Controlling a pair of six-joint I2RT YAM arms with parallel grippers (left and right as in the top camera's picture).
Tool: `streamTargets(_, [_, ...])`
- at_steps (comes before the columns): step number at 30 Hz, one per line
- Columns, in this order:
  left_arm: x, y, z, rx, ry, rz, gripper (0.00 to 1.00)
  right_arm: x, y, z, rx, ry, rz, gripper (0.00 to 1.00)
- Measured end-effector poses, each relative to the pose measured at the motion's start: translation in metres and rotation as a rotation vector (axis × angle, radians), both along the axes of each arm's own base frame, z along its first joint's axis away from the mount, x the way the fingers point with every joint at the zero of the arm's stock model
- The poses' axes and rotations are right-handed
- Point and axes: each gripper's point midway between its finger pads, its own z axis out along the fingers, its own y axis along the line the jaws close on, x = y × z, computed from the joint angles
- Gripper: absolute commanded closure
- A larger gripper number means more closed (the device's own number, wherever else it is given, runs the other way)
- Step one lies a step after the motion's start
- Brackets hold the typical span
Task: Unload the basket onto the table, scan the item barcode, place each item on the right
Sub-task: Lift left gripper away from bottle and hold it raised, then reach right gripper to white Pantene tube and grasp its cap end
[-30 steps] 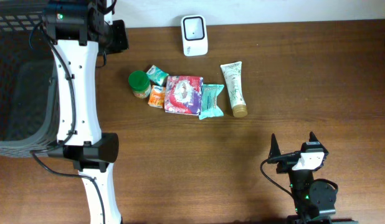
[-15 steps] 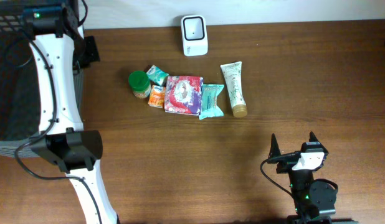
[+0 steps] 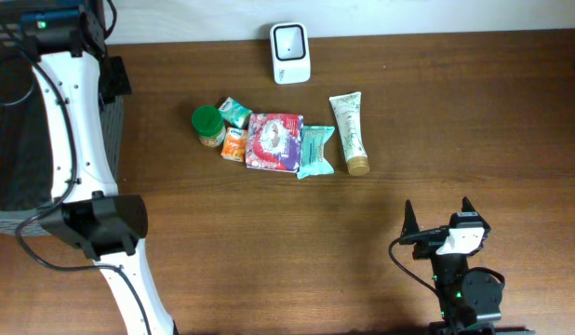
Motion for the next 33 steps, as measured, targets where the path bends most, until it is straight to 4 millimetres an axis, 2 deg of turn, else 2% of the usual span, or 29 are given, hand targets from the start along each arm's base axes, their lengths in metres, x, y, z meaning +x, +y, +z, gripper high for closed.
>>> streamTargets(4, [-0.007,0.028,0.0,0.006,0.0,0.062,1.0,0.0,0.0,0.0,0.0,0.0,0.0,0.01])
streamTargets(6, [-0.009,0.034,0.001,0.01,0.001,0.076,1.0,0.0,0.0,0.0,0.0,0.0,0.0,0.01])
streamTargets(11, [-0.008,0.031,0.0,-0.012,-0.004,0.072,1.0,0.0,0.0,0.0,0.0,0.0,0.0,0.01])
streamTargets(14, [0.0,0.017,0.014,-0.081,-0.075,0.042,0.97,0.0,0.0,0.0,0.0,0.0,0.0,0.01])
streamTargets(16, [0.008,-0.008,0.028,-0.145,-0.138,-0.015,0.77,0.0,0.0,0.0,0.0,0.0,0.0,0.01])
streamTargets(17, [0.01,-0.022,0.034,-0.165,-0.156,-0.052,0.73,0.0,0.0,0.0,0.0,0.0,0.0,0.01])
streamTargets(18, [0.012,-0.044,0.043,-0.203,-0.181,-0.101,0.58,0.0,0.0,0.0,0.0,0.0,0.0,0.01])
streamTargets(19, [0.012,-0.068,0.051,-0.246,-0.203,-0.153,0.18,0.0,0.0,0.0,0.0,0.0,0.0,0.01])
streamTargets(20, [0.011,-0.089,0.058,-0.286,-0.219,-0.203,0.01,0.0,0.0,0.0,0.0,0.0,0.0,0.01])
streamTargets(21, [0.009,-0.117,0.064,-0.336,-0.229,-0.267,0.01,0.0,0.0,0.0,0.0,0.0,0.0,0.01])
streamTargets(23, [0.006,-0.147,0.066,-0.371,-0.224,-0.332,0.01,0.0,0.0,0.0,0.0,0.0,0.0,0.01])
streamTargets(25, [0.008,-0.158,0.067,-0.338,-0.229,-0.356,0.01,0.0,0.0,0.0,0.0,0.0,0.0,0.01])
streamTargets(28, [0.009,-0.158,0.067,-0.249,-0.231,-0.359,0.01,0.0,0.0,0.0,0.0,0.0,0.0,0.01])
streamTargets(33, [0.008,-0.126,0.065,-0.178,-0.215,-0.289,0.01,0.0,0.0,0.0,0.0,0.0,0.0,0.01])
